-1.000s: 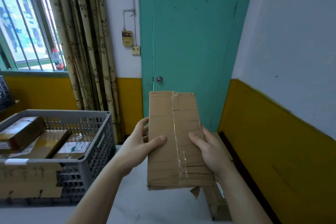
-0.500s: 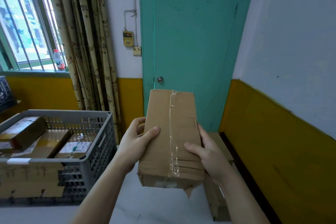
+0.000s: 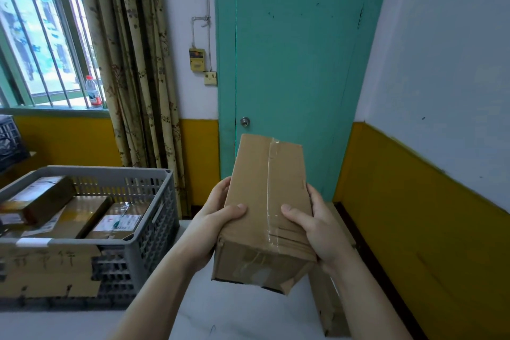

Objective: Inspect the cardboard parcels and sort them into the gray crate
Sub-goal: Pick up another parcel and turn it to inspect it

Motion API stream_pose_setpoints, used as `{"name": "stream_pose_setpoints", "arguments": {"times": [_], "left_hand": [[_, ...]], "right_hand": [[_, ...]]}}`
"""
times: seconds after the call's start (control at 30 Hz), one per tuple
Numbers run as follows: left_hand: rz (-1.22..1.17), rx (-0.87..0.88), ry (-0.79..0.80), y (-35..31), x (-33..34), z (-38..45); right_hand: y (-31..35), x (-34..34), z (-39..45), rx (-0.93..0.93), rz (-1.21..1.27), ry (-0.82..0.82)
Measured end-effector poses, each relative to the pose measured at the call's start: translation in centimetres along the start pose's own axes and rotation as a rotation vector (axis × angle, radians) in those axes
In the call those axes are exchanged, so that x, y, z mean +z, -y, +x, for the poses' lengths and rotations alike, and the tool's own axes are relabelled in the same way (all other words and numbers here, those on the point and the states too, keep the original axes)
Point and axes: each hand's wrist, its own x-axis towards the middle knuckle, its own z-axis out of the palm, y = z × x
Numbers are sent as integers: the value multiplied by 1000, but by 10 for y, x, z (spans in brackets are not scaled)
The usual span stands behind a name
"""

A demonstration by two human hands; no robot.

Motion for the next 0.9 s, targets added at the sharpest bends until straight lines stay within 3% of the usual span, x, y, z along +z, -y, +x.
{"name": "stream_pose_setpoints", "arguments": {"times": [0.2, 0.4, 0.57, 0.73, 0.9], "left_hand": [[-3, 6, -58, 1, 2, 2], [-104, -94, -220, -6, -8, 12], [-181, -184, -330, -6, -20, 17], [-194, -217, -318, -5, -21, 17], [-133, -99, -202, -1, -17, 13]], "right_hand": [[4, 0, -1, -4, 9, -7], [1, -3, -3, -26, 235, 22], [-11, -5, -11, -130, 92, 176], [-9, -5, -13, -143, -25, 261], [-6, -2, -2, -92, -59, 31]]}}
